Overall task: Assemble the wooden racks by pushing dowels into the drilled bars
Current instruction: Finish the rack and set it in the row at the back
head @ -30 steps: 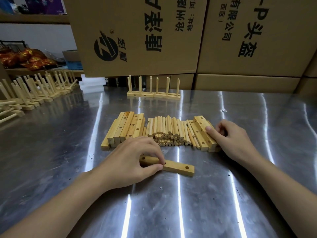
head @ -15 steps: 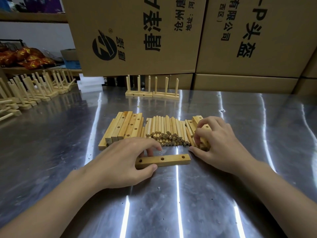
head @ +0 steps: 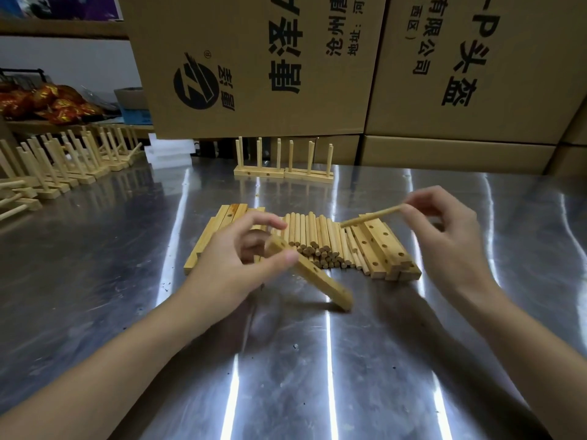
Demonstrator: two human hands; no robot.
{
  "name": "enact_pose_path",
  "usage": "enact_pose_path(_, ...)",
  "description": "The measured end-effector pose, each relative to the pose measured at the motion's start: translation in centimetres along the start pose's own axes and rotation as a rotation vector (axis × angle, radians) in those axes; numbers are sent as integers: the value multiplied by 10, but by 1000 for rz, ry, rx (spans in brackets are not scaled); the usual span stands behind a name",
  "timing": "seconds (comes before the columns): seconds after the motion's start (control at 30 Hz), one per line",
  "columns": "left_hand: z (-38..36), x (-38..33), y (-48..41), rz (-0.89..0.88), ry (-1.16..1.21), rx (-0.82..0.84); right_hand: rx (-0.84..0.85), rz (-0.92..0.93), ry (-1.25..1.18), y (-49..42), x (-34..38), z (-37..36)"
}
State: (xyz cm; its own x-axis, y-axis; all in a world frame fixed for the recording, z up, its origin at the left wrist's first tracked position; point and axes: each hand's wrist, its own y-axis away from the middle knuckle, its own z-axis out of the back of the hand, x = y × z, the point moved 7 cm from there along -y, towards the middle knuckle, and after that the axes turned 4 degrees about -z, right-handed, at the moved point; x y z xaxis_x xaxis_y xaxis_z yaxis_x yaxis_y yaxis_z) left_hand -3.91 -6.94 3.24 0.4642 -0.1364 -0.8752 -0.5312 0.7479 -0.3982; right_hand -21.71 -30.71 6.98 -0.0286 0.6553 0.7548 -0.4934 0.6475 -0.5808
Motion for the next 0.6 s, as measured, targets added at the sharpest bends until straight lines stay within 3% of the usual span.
enact_pose_path(0.07, 1, 4, 0, 82, 207, -71, 78, -75, -204, 0, 2, -3)
enact_pose_path(0.23, -6, 13, 1, 216, 357, -90, 162, -43, -333, 4, 15, -10)
enact_pose_path(0.6, -14, 7, 1, 223, 388, -8, 221, 120, -195, 25, 49, -21)
